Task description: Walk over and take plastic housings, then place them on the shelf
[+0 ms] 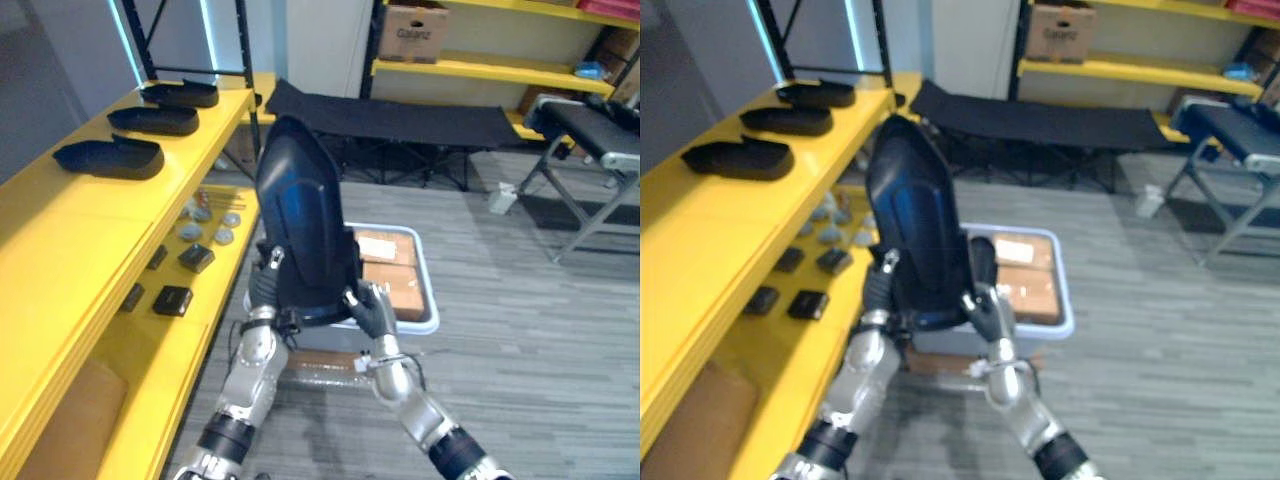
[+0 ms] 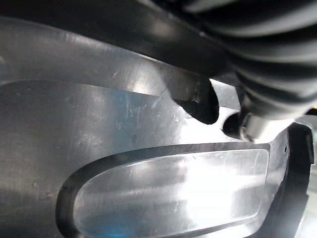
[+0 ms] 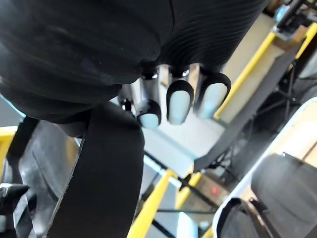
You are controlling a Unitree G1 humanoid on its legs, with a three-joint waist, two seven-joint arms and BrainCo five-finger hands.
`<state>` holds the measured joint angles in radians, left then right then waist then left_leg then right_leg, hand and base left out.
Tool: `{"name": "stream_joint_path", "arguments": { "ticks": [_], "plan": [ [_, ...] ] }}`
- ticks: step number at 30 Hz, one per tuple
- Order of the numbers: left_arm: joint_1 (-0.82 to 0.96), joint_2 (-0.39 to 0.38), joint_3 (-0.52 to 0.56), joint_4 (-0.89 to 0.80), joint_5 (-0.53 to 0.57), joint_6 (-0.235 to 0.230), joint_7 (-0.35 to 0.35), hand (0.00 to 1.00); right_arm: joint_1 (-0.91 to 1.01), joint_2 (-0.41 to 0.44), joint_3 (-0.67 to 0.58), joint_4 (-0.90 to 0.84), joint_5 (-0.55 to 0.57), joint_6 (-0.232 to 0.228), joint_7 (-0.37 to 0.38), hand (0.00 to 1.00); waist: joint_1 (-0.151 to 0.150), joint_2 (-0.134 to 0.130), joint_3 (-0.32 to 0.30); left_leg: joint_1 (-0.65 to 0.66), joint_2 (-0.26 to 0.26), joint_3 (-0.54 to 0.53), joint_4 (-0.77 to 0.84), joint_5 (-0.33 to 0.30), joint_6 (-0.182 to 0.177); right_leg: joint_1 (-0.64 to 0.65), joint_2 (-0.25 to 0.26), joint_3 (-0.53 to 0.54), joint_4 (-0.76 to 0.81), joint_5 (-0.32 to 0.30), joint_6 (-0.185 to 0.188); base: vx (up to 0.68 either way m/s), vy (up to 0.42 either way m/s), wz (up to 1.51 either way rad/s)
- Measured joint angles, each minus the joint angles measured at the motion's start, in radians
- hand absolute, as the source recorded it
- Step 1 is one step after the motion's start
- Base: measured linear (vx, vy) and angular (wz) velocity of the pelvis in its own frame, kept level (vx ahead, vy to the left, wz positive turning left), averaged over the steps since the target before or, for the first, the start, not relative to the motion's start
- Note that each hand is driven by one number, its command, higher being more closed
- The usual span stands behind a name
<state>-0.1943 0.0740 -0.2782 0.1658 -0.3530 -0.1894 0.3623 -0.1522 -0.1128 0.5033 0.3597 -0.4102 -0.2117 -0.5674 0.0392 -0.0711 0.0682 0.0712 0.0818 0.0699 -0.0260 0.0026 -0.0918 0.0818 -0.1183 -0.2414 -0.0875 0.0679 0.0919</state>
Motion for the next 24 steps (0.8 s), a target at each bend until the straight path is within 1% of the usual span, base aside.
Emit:
{"name": "stream_joint_path", "arguments": {
  "ticks": [3,8,9,13,17,21,23,24],
  "plan": [
    [0.0,0.012,0.0,-0.013,0.047,0.021,-0.032,1.0,0.016,-0.005,0.003,0.0,0.001,-0.01,0.003,1.0,0.0,-0.002,0.002,0.005,0.001,0.007,0.0,-0.001,-0.001,0.0,0.0,0.004,0.0,-0.002,-0.003,0.0,0.001,-0.05],
    [0.002,0.039,-0.005,-0.018,0.126,0.022,-0.063,1.0,0.027,-0.016,0.02,0.001,0.004,-0.01,0.024,1.0,-0.003,-0.005,0.004,0.014,0.004,0.026,0.0,-0.006,-0.001,0.0,-0.001,0.005,0.0,-0.004,-0.008,0.01,0.002,-0.11],
    [0.003,0.039,-0.006,-0.018,0.136,0.022,-0.064,1.0,0.028,-0.02,0.024,0.001,0.005,-0.011,0.025,0.0,-0.003,-0.006,0.005,0.014,0.004,0.025,0.0,-0.007,-0.001,0.0,0.0,0.004,0.0,-0.004,-0.008,0.0,0.0,0.0],
    [0.016,0.052,-0.006,-0.023,0.164,0.02,-0.072,1.0,0.032,-0.039,0.045,0.003,0.038,-0.023,0.051,0.0,-0.002,-0.005,0.006,0.014,0.004,0.025,-0.001,-0.007,-0.001,0.0,0.0,0.004,0.0,-0.001,-0.002,0.0,0.0,0.0],
    [0.039,0.075,-0.004,-0.029,0.165,0.017,-0.093,1.0,0.049,-0.039,0.051,0.003,0.044,-0.061,0.07,0.0,-0.002,-0.004,0.007,0.015,0.003,0.026,-0.001,-0.007,-0.001,0.0,0.0,0.005,0.0,-0.001,-0.002,0.0,0.0,0.0],
    [0.064,0.075,0.003,-0.029,0.174,0.017,-0.094,1.0,0.062,-0.04,0.051,0.001,0.06,-0.071,0.089,0.0,-0.001,-0.004,0.007,0.015,0.004,0.026,-0.001,-0.007,-0.001,0.0,0.0,0.005,0.0,-0.001,-0.002,0.0,0.0,0.0],
    [0.084,0.073,0.013,-0.029,0.208,0.016,-0.077,1.0,0.07,-0.04,0.051,0.001,0.085,-0.079,0.097,0.0,-0.001,-0.004,0.007,0.016,0.004,0.027,-0.001,-0.007,-0.001,0.0,0.0,0.007,0.0,-0.001,-0.002,0.0,0.0,0.0],
    [0.098,0.073,0.026,-0.029,0.248,0.016,-0.057,1.0,0.071,-0.04,0.049,-0.001,0.096,-0.087,0.106,0.0,-0.002,-0.003,0.008,0.016,0.004,0.029,-0.001,-0.007,-0.001,-0.001,0.0,0.009,0.0,-0.001,-0.002,0.0,0.002,-0.05]
  ]
}}
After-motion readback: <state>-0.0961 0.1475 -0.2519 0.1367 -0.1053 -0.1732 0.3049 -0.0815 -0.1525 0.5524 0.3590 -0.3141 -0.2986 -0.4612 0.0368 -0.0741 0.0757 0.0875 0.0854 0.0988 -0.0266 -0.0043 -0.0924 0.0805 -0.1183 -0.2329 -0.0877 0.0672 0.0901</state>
